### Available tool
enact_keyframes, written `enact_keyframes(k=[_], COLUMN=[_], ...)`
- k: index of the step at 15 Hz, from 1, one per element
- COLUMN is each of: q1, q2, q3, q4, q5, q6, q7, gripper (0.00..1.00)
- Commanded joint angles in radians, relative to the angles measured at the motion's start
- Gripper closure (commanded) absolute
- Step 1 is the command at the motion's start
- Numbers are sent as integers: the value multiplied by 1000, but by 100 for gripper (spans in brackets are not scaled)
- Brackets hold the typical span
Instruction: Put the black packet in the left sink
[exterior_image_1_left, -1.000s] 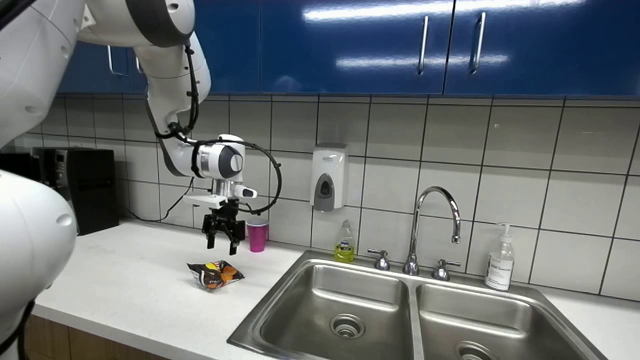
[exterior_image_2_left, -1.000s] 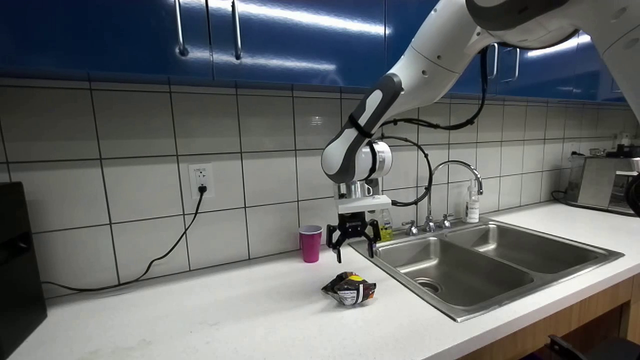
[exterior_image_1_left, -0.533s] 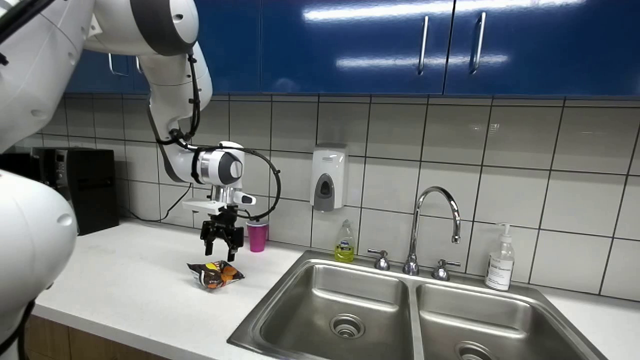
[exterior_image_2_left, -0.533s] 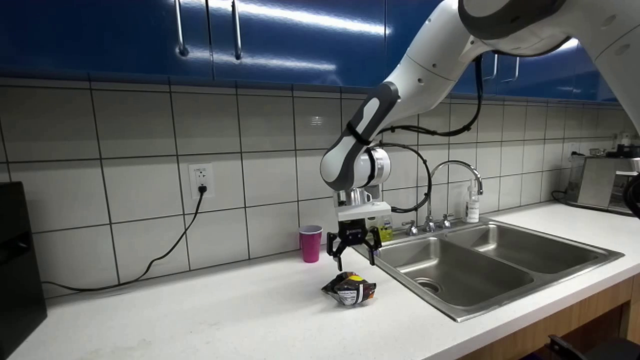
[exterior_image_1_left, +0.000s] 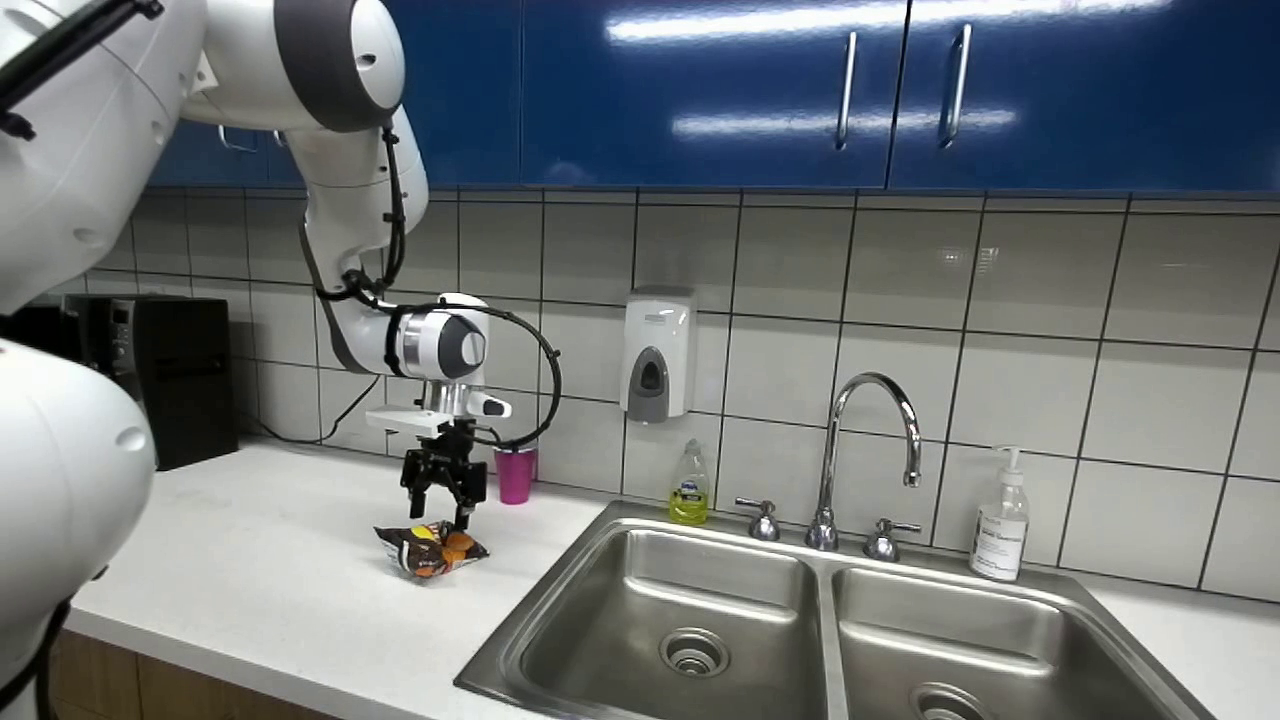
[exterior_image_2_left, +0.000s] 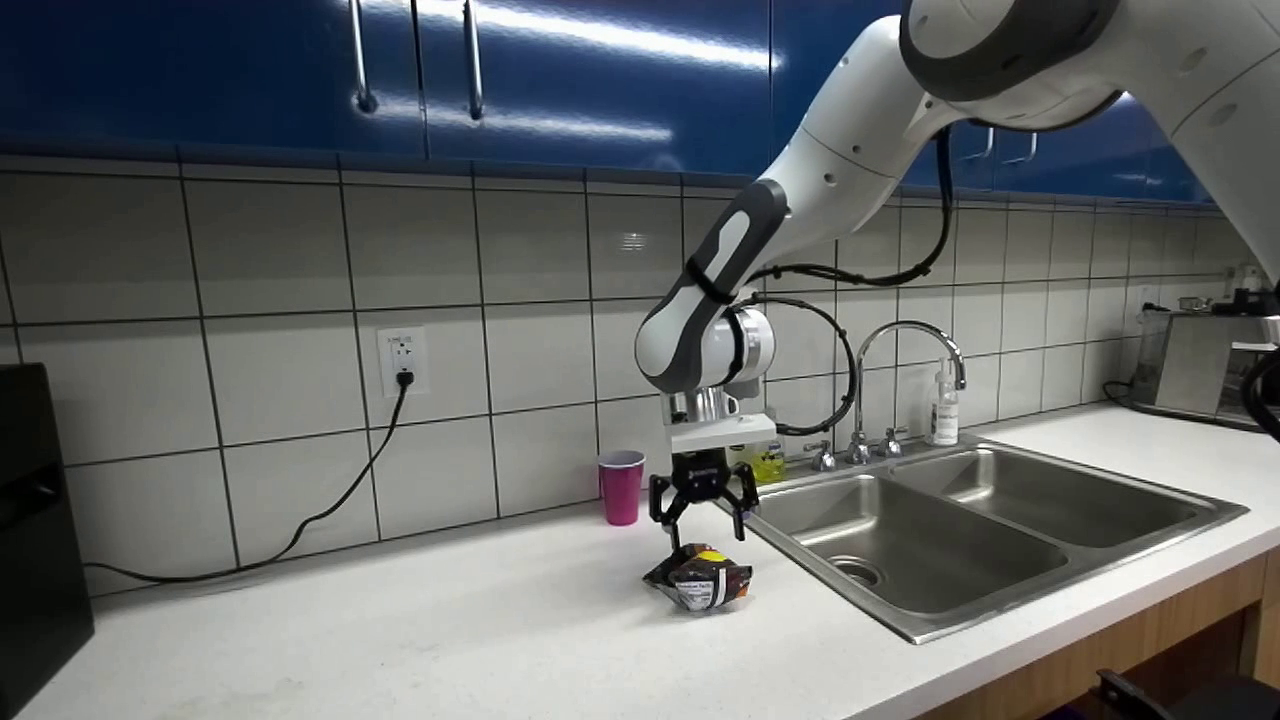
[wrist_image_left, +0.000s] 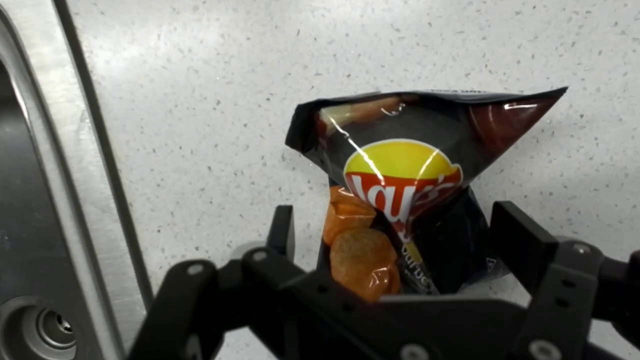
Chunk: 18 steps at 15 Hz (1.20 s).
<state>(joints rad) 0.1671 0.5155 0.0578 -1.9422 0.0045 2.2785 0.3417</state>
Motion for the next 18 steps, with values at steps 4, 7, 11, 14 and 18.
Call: enact_keyframes(k=[4,7,11,14,18], q1=[7,7,7,7,5], q2=[44,52,55,56,56], q3=[-4,-5,-5,-4,-4], q4=[46,54,62,66,70], q5=[14,15,15,16,19], q6=[-20,-19,-22,-21,-18], q7=[-15,-15,-15,-15,-16], gripper=[0,26,47,70,99])
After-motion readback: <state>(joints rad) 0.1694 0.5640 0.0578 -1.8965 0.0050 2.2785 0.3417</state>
